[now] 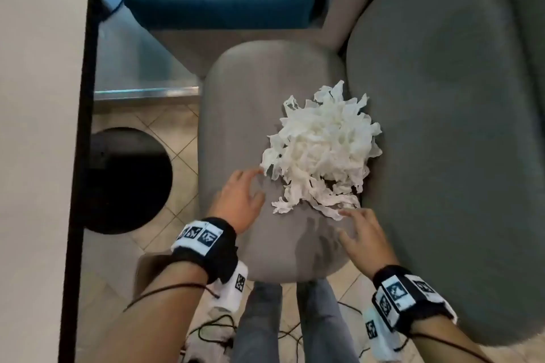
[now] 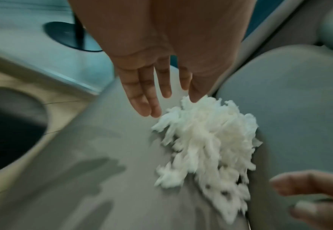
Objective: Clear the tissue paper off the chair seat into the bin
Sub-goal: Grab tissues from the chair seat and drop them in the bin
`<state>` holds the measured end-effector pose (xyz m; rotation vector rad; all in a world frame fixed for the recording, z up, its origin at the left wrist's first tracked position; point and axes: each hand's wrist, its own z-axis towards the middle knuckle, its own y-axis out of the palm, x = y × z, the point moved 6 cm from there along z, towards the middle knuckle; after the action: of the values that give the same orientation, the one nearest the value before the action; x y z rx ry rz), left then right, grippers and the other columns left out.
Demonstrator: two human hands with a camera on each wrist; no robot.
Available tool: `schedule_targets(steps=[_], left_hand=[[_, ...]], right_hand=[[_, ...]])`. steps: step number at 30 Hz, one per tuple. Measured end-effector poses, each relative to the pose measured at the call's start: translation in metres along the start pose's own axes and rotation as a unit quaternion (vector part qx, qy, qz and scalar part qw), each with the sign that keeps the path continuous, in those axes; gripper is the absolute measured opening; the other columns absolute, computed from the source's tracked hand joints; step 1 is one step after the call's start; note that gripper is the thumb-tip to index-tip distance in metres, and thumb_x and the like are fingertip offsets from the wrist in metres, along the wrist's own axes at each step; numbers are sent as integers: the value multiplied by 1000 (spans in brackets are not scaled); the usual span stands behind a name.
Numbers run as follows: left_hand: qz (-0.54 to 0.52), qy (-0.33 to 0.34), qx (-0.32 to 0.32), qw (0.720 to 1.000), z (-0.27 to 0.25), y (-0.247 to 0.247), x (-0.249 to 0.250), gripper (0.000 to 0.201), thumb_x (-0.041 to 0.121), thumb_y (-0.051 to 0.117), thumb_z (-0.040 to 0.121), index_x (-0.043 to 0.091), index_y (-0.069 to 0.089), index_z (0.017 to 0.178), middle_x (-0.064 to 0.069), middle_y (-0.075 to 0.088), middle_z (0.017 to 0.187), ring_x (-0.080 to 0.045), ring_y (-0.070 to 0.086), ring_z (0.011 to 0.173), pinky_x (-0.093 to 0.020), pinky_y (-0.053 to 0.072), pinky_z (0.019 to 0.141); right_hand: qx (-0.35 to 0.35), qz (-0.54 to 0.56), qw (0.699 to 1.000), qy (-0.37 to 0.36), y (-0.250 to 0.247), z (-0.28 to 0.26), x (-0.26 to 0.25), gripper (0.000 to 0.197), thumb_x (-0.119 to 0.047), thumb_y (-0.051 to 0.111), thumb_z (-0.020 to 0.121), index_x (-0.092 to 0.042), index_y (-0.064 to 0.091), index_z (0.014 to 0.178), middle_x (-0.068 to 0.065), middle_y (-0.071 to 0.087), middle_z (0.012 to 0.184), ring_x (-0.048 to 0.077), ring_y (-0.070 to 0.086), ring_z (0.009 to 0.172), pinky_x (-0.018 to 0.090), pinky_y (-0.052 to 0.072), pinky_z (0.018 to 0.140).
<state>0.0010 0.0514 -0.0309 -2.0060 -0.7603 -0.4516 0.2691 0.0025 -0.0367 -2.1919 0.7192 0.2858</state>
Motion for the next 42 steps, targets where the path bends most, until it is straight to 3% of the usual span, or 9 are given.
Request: schedule_targets(steps=[6, 10, 15, 19, 24, 29, 33, 38, 42], left_hand=[[-21, 54, 65, 996, 116, 18, 41, 49, 19, 55, 93, 24, 46, 140, -5, 47, 137, -25, 59, 106, -26, 36, 97], [25, 56, 38, 997, 159, 50, 34, 56, 23, 56, 89, 37, 42, 141, -3, 54, 138, -26, 61, 110, -43, 46, 103], [-17, 24, 70, 997, 159, 57, 27, 32, 18, 52, 90, 26, 71, 115, 2, 71, 108, -20, 65, 95, -23, 47, 83], [-136, -19, 154, 979, 145, 29, 22, 24, 17, 47, 87, 17, 65, 72, -2, 64, 70, -17, 56, 63, -30, 47, 60], [-342, -54, 218, 912, 116, -6, 6, 21, 24, 50, 89, 14, 62, 75, -12, 67, 75, -22, 61, 58, -34, 52, 55], [-220, -127, 252, 934, 91, -12, -30, 17, 30, 64, 76, 14, 65, 80, -8, 67, 85, -19, 63, 73, -43, 57, 72], [-136, -117, 175, 968, 96, 19, -33, 20, 22, 57, 77, 16, 59, 97, -5, 68, 93, -28, 64, 86, -43, 55, 81], [-82, -102, 60, 990, 118, 65, -21, 45, 19, 52, 87, 29, 40, 129, -3, 59, 108, -8, 54, 83, -33, 46, 86], [7, -105, 30, 994, 131, 85, -26, 28, 40, 54, 89, 23, 59, 110, -6, 67, 105, -30, 62, 98, -41, 51, 84]], right_hand=[[0, -119, 993, 10, 32, 70, 15, 60, -34, 62, 89, -33, 38, 144, 0, 25, 154, 24, 28, 141, 46, 43, 102], [5, -164, 986, 10, 47, 91, 30, 61, -27, 62, 89, -34, 37, 144, 2, 26, 156, 27, 30, 141, 46, 44, 101], [68, -143, 987, -21, 54, 105, 42, 39, -8, 63, 83, -18, 65, 120, 9, 57, 126, 36, 55, 112, 44, 53, 85], [101, -33, 994, -15, 44, 110, 46, 25, -5, 60, 82, -10, 72, 104, 12, 63, 113, 36, 62, 99, 39, 52, 84], [143, 146, 977, 60, 16, 93, 34, 29, -26, 43, 87, -14, 45, 60, 2, 51, 70, 24, 49, 68, 30, 35, 65], [123, 182, 973, 72, -1, 85, 9, 54, -45, 55, 92, -15, 36, 52, -5, 39, 49, 12, 38, 50, 26, 33, 49], [116, 160, 980, 20, 6, 101, -4, 9, -31, 57, 91, -22, 58, 89, -4, 61, 78, 18, 55, 76, 31, 40, 64], [51, 143, 988, -10, 37, 121, -16, 41, -20, 53, 88, -27, 49, 128, 2, 59, 122, 22, 55, 112, 35, 45, 93], [40, 162, 986, -30, 56, 129, -26, 37, -27, 60, 89, -20, 57, 125, 2, 64, 124, 22, 57, 116, 32, 43, 96]])
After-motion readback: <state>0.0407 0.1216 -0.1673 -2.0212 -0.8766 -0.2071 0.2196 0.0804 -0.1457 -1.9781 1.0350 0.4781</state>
